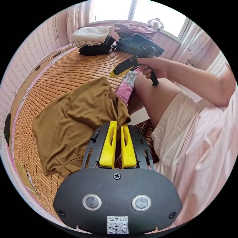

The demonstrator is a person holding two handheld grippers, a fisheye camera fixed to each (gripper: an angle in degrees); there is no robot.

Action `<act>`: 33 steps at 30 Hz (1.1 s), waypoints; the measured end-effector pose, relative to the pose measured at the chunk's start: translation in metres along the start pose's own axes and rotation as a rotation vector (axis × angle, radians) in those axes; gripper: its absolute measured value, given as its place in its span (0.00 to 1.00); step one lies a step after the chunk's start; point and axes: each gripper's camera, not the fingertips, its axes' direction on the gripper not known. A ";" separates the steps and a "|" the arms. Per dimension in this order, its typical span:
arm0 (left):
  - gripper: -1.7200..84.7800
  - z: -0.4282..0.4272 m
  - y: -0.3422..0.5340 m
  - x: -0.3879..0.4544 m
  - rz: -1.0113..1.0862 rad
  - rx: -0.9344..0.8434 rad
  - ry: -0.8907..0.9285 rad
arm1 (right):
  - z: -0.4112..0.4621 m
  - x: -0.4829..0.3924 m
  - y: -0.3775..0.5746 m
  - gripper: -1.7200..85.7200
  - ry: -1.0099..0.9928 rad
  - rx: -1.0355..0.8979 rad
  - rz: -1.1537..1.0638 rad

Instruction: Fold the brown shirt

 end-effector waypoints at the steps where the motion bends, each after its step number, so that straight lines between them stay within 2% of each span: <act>1: 0.03 -0.003 0.007 0.002 -0.012 -0.008 -0.006 | 0.011 0.000 -0.002 0.14 0.049 -0.022 0.000; 6: 0.03 -0.016 0.027 0.002 -0.061 -0.005 -0.014 | 0.032 -0.001 0.000 0.07 0.101 0.003 0.005; 10: 0.03 -0.029 0.039 -0.006 -0.130 0.009 -0.007 | 0.033 0.005 0.008 0.04 -0.022 -0.010 0.020; 15: 0.03 -0.052 0.049 -0.016 -0.180 0.109 0.064 | -0.014 0.017 0.030 0.03 -0.084 0.072 0.012; 17: 0.03 -0.064 0.049 -0.020 -0.210 0.183 0.154 | -0.039 0.014 0.038 0.03 -0.027 0.085 -0.011; 21: 0.03 -0.083 0.034 -0.015 -0.205 0.289 0.224 | -0.079 0.000 0.040 0.03 0.052 0.129 -0.068; 27: 0.03 -0.106 0.037 -0.042 -0.357 0.405 0.264 | -0.107 -0.053 -0.008 0.03 0.084 0.146 -0.207; 33: 0.03 -0.116 0.074 -0.099 -0.568 0.432 0.160 | -0.038 -0.131 -0.088 0.03 0.084 0.020 -0.383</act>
